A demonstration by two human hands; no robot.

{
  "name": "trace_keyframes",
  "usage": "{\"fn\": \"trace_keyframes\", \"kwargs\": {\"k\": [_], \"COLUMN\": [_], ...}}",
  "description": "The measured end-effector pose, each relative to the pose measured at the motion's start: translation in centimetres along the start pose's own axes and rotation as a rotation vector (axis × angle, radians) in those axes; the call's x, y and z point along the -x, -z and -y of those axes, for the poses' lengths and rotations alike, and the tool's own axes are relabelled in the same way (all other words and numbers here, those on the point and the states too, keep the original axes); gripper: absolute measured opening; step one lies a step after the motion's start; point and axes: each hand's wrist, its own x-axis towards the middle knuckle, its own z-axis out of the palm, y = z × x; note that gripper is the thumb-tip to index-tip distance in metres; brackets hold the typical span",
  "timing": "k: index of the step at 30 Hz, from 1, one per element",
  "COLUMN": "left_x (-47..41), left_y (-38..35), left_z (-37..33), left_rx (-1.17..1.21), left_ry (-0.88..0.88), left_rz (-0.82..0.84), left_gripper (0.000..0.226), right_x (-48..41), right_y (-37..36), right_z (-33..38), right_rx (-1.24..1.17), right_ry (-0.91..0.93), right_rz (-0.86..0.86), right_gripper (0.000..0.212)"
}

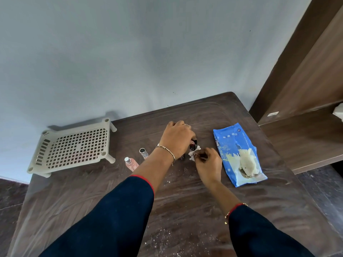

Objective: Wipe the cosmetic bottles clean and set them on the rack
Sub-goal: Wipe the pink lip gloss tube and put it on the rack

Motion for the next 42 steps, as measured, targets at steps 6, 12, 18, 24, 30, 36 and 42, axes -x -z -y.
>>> {"fn": "trace_keyframes", "kwargs": {"k": [6, 12, 18, 24, 30, 36, 42], "left_x": [-0.8, -1.7, -1.8, -1.7, -2.2, -2.4, -2.2], "left_y": [0.0, 0.1, -0.2, -0.3, -0.7, -0.9, -0.8], "left_z": [-0.5, -0.8, -1.0, -0.7, -0.7, -1.1, -1.3], "left_rx": [0.283, 0.408, 0.457, 0.519, 0.604, 0.697, 0.62], "left_ry": [0.33, 0.475, 0.529, 0.586, 0.566, 0.554, 0.527], "left_rz": [0.018, 0.116, 0.143, 0.137, 0.238, 0.259, 0.118], "left_gripper": [0.003, 0.008, 0.002, 0.004, 0.008, 0.027, 0.014], "right_x": [0.5, -0.1, -0.5, -0.2, 0.2, 0.4, -0.3], "right_y": [1.1, 0.9, 0.5, 0.2, 0.0, 0.6, 1.3], "right_z": [0.3, 2.7, 0.2, 1.9, 0.4, 0.1, 1.1], "right_rx": [-0.208, -0.348, -0.133, -0.193, -0.133, -0.137, -0.175], "right_ry": [-0.068, -0.016, -0.129, 0.045, -0.05, -0.091, -0.061], "right_rz": [-0.12, -0.108, 0.024, -0.073, -0.053, -0.057, -0.094], "right_gripper": [0.013, 0.019, 0.009, 0.011, 0.013, 0.011, 0.012]}}
